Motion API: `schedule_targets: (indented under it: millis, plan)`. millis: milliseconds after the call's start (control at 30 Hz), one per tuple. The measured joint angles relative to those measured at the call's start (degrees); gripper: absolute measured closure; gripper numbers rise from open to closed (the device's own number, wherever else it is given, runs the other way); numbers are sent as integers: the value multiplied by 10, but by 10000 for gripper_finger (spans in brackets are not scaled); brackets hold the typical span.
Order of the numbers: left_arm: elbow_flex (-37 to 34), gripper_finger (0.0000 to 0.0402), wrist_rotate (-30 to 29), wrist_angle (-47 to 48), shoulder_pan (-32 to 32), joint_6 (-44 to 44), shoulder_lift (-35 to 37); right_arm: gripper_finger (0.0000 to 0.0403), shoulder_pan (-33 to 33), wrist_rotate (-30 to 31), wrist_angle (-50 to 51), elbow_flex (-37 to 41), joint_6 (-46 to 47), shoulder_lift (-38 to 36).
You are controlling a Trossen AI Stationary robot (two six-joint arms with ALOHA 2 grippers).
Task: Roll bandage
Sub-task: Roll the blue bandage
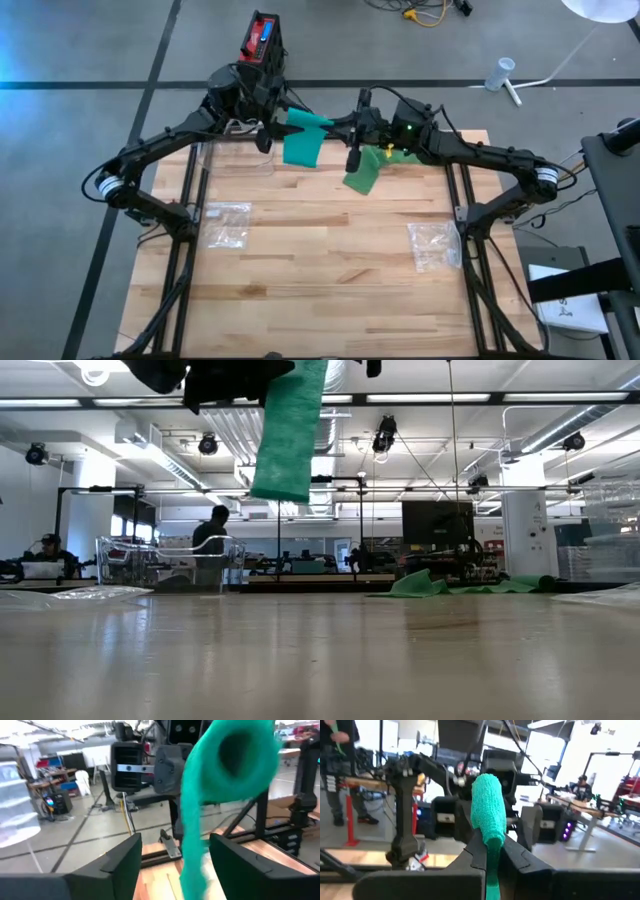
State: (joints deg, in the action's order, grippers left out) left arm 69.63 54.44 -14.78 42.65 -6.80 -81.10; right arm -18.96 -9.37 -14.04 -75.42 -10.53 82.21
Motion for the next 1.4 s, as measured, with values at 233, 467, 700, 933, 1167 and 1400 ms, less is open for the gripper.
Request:
schedule_targets:
  millis: [233,467,700,933,1167,1400]
  plan:
    - [-16,307,-21,-59,-30,15,0,397,1,-1,-42,2,8,9]
    - [-21,396,-60,-63,-49,20,0,392,1,-14,-92,2,40,24]
    - [-47,401,-61,-63,-48,29,0,392,1,12,-126,2,37,26]
    - [-72,401,-65,-64,-47,31,1,392,0,112,-125,3,-43,7]
    - [-56,401,-71,-69,-47,31,4,392,1,114,-103,2,-104,16]
    - [-45,357,-71,-36,-38,13,7,392,9,108,-100,3,-210,18]
